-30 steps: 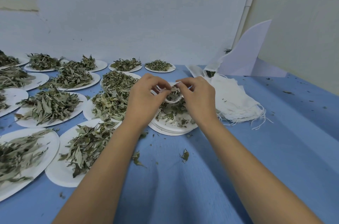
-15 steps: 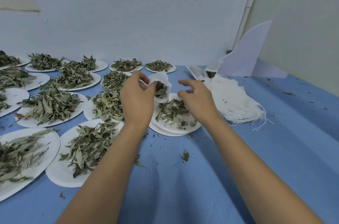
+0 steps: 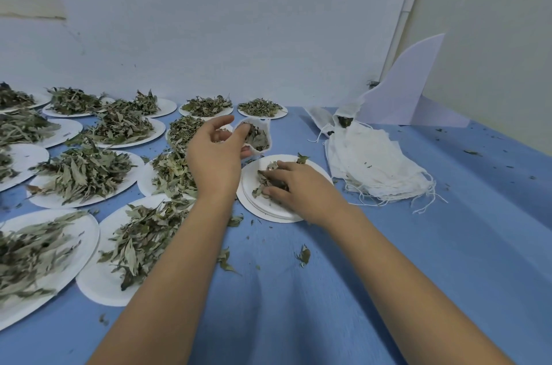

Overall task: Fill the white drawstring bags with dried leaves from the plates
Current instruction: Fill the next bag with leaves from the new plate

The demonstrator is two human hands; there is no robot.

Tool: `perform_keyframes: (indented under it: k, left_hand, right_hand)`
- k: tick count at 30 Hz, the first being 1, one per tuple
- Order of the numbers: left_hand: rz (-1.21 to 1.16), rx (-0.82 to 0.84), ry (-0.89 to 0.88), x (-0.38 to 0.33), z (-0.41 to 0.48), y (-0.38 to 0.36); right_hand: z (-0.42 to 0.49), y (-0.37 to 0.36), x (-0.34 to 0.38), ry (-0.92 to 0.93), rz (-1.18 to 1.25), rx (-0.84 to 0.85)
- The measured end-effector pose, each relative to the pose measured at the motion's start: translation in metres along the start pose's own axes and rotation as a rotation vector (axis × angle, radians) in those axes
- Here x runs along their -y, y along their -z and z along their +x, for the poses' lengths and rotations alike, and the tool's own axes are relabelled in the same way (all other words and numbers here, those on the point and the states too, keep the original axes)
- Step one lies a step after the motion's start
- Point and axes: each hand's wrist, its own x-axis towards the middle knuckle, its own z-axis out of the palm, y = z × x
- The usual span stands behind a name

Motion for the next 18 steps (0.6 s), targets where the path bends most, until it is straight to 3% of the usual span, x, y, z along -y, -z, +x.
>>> perform_keyframes:
  k: [7, 13, 18]
  left_hand:
    - [-0.072, 0.026, 0.025, 0.001, 0.001, 0.000]
    - [-0.076, 0.022, 0.021, 0.002, 0.001, 0.000]
    - [-0.081, 0.032, 0.016, 0.002, 0.001, -0.001]
  right_hand:
    - [-0.001, 0.001, 0.005, -0.103, 0.005, -0.298]
    - [-0.003, -0.011, -0.001, -0.196, 0.139, 0.054]
    - [0.002, -0.012, 0.001, -0.115, 0.160, -0.066]
